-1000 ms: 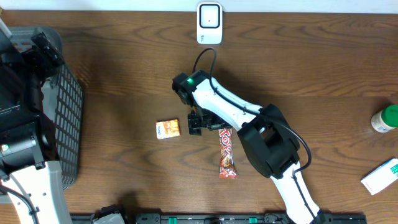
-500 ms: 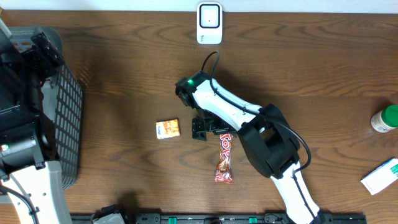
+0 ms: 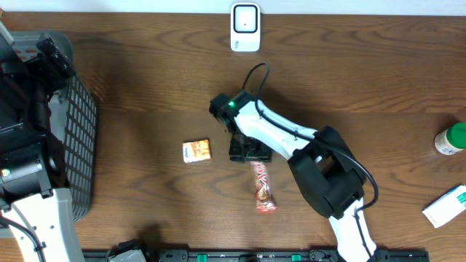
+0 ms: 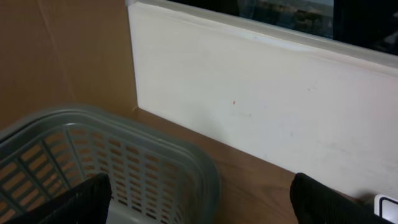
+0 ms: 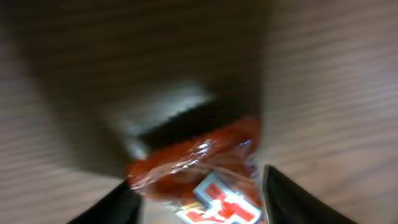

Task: Scan the item barcode

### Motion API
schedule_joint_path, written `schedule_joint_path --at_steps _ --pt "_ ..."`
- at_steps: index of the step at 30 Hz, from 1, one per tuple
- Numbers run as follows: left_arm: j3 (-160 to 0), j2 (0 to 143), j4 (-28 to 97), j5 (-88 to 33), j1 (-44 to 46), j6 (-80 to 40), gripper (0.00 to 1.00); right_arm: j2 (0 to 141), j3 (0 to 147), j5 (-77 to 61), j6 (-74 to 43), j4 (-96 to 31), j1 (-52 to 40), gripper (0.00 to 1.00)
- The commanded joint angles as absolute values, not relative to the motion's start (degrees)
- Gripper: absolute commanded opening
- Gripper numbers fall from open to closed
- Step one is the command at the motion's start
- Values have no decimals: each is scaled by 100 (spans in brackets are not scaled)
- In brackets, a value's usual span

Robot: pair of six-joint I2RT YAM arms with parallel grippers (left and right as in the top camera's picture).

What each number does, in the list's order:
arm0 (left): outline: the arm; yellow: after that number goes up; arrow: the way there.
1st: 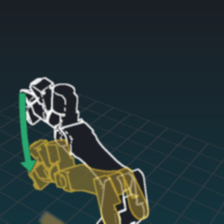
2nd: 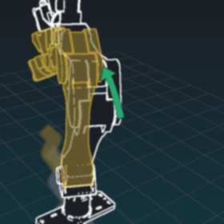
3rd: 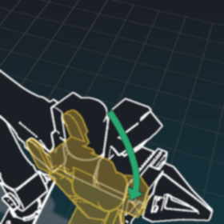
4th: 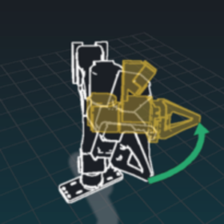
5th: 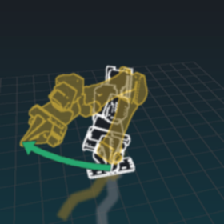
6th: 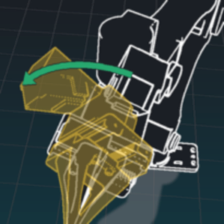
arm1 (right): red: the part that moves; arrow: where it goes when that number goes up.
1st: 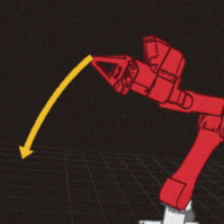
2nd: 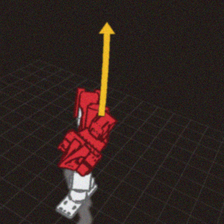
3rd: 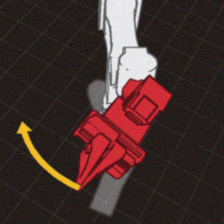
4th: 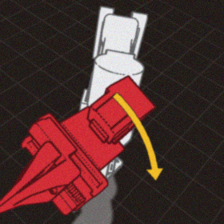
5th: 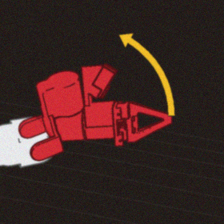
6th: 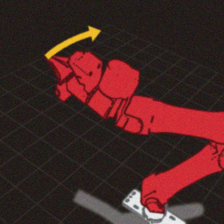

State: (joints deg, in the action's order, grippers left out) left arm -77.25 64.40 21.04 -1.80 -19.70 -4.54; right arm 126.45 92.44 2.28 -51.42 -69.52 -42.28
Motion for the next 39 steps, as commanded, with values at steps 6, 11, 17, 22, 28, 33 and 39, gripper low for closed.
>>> schedule_joint_path --at_steps 6,11,17,22,28,33,39 --pt "-7747 6436 2095 -235 -1953 -502 91 13141 8462 49 -4777 -5835 -4167 3" --pt "-7747 6436 2095 -235 -1953 -502 91 13141 8508 -174 -4383 -5697 -4154 1" --pt "-7747 6436 2095 -235 -1953 -502 91 13034 8947 -788 -3465 -5865 -4053 1" --pt "-7747 6436 2095 -235 -1953 -502 91 12582 9463 -2663 -1831 -5870 -3789 1" --pt "-7747 6436 2097 -235 -1953 -502 91 12335 9470 -5660 701 -5658 -3197 1" --pt "-7747 6436 2097 -235 -1953 -502 91 12337 9411 -7413 3262 -5723 -2821 4" --pt "-7747 6436 2097 -235 -1953 -502 91 12387 9201 -7852 4303 -4598 -2744 1"
